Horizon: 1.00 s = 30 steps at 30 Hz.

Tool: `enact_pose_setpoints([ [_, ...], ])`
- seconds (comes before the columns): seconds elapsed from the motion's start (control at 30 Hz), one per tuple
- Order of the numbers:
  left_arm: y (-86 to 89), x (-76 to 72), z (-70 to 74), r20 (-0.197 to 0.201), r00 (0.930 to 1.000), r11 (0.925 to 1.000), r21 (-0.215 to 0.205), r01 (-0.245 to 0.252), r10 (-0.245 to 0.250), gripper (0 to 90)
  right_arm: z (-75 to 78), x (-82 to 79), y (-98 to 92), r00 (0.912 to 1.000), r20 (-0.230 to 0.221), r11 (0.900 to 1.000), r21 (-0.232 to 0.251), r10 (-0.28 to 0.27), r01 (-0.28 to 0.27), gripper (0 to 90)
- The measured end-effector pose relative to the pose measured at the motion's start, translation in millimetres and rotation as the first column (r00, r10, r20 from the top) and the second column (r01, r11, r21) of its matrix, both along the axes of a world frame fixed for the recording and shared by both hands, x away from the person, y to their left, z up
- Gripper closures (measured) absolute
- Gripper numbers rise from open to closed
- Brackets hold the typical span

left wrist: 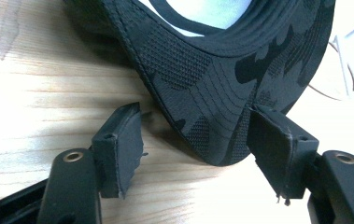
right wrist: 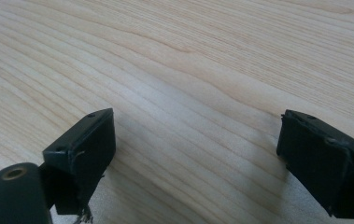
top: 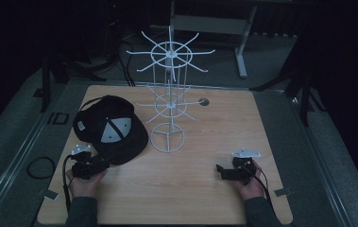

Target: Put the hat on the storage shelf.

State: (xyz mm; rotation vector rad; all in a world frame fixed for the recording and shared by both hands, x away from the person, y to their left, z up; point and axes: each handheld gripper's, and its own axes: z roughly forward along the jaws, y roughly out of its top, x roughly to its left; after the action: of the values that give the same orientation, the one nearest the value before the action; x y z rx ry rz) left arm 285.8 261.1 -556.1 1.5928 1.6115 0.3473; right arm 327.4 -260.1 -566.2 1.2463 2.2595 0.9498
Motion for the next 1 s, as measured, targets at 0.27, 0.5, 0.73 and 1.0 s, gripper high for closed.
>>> enact_pose_setpoints([
  [0.27, -3.6, 5.0, -3.3, -0.006, 0.9998, 0.9994, 0.03, 0.019, -0.019, 42.4, 0.0, 0.0, 0.0, 1.0, 0.0, 1.0, 0.0, 0.0, 0.0, 11.5],
  [0.5, -9.0, 9.9, -6.6, -0.02, 0.9989, 0.9978, 0.048, 0.044, -0.043, 43.5, 0.0, 0.0, 0.0, 1.0, 0.0, 1.0, 0.0, 0.0, 0.0, 11.5],
  [0.73, -14.5, 15.5, -9.6, -0.001, 0.9986, 0.9978, 0.04, 0.053, -0.053, 44.6, 0.0, -0.1, 0.1, 1.0, -0.001, 1.0, 0.001, -0.001, 0.001, 11.5],
  [1.0, -10.2, 12.4, -0.9, 0.088, 0.9952, 0.999, -0.009, 0.044, -0.043, 51.8, 0.1, -0.1, 0.1, 1.0, -0.001, 1.0, 0.0, -0.001, 0.001, 11.5],
])
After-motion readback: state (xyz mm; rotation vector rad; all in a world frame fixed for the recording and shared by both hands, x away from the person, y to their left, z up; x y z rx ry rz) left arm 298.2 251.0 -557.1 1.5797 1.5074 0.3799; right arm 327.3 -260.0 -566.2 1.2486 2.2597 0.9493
